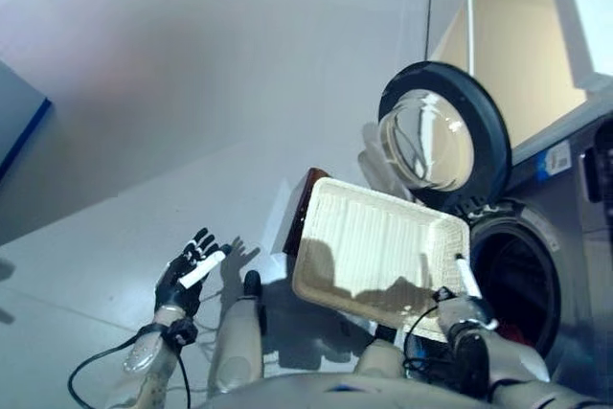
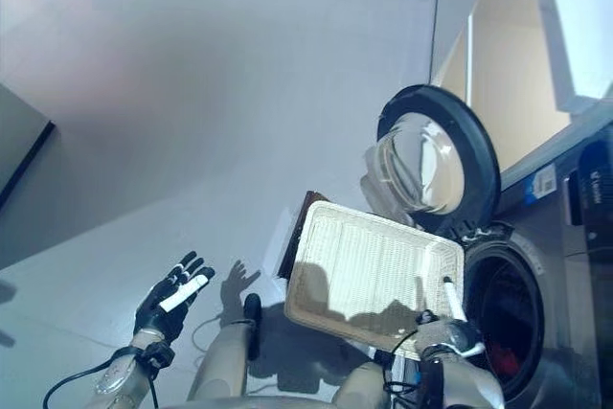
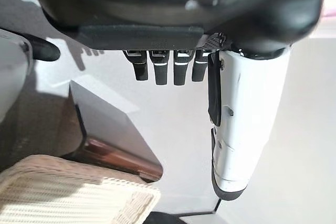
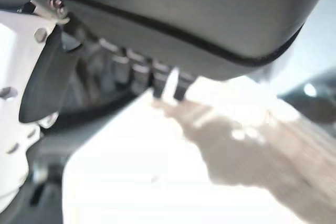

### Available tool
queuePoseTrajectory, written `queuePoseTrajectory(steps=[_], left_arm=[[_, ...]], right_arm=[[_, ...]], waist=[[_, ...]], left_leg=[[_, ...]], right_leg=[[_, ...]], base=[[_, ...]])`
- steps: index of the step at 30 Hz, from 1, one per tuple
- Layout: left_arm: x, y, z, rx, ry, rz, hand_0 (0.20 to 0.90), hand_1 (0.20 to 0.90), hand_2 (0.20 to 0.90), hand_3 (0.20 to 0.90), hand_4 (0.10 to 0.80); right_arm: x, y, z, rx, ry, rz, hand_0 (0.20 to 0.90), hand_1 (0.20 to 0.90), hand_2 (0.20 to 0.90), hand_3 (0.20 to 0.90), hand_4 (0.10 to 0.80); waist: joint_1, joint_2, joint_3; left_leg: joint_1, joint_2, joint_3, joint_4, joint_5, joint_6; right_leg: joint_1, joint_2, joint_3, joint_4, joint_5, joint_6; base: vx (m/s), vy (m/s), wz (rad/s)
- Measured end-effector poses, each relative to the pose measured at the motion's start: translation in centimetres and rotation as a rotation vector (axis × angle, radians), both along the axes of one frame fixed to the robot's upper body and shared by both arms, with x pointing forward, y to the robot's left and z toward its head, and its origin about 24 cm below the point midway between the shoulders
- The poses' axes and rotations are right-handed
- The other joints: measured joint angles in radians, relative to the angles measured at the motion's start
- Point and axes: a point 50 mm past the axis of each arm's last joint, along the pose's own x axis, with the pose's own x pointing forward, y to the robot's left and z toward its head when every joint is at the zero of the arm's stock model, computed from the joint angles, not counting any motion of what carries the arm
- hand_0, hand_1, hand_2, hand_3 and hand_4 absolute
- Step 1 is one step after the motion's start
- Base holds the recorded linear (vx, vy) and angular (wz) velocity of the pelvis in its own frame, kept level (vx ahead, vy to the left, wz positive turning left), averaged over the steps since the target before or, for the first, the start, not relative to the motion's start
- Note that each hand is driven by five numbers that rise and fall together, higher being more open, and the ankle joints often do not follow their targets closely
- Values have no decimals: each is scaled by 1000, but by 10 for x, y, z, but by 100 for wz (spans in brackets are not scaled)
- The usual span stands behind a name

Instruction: Pick up the clothes and place them into the washing machine

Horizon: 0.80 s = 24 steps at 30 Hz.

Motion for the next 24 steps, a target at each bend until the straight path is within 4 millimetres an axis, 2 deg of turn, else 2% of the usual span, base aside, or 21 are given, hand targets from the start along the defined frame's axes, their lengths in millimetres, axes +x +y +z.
queuePoseTrajectory(steps=[4,5,12,17,21,24], left_arm=[[-5,0,-6,-5,21,42,900,900,900,900,800],[-8,1,-10,-7,33,68,900,900,900,900,800],[-16,-1,-19,11,80,68,900,900,900,900,800],[-22,-8,-25,25,109,41,900,900,900,900,800],[-29,-13,-31,26,140,36,900,900,900,900,800],[-39,-17,-35,13,165,50,900,900,900,900,800]], right_arm=[[-10,17,-8,-53,15,196,900,900,900,900,800],[-8,22,-7,-46,-24,224,900,900,900,900,800],[-25,31,-15,-42,-31,347,900,900,900,900,800],[-43,40,-19,-143,64,640,900,900,900,900,800],[-58,45,-20,-214,130,828,900,900,900,900,800],[-74,43,-19,-240,132,836,900,900,900,900,800]], waist=[[-9,-10,-10],[-7,-17,-17],[-44,-37,-37],[-71,-39,-68],[-86,-27,-110],[-90,-15,-139]], left_leg=[[59,20,18,-27,-1,-12],[84,31,36,-39,2,-16],[225,70,79,-91,-4,-44],[325,72,113,-171,4,-53],[387,73,128,-249,37,-59],[434,73,144,-312,63,-68]], right_leg=[[32,15,8,-25,2,0],[37,21,25,-29,2,-1],[108,57,72,-49,7,-6],[139,59,98,-66,8,-8],[167,67,102,-79,8,-8],[175,73,105,-90,8,-7]], base=[[101,-18,-21],[114,-20,-33],[83,-2,-34],[67,7,-26],[54,8,-10],[43,11,-9]])
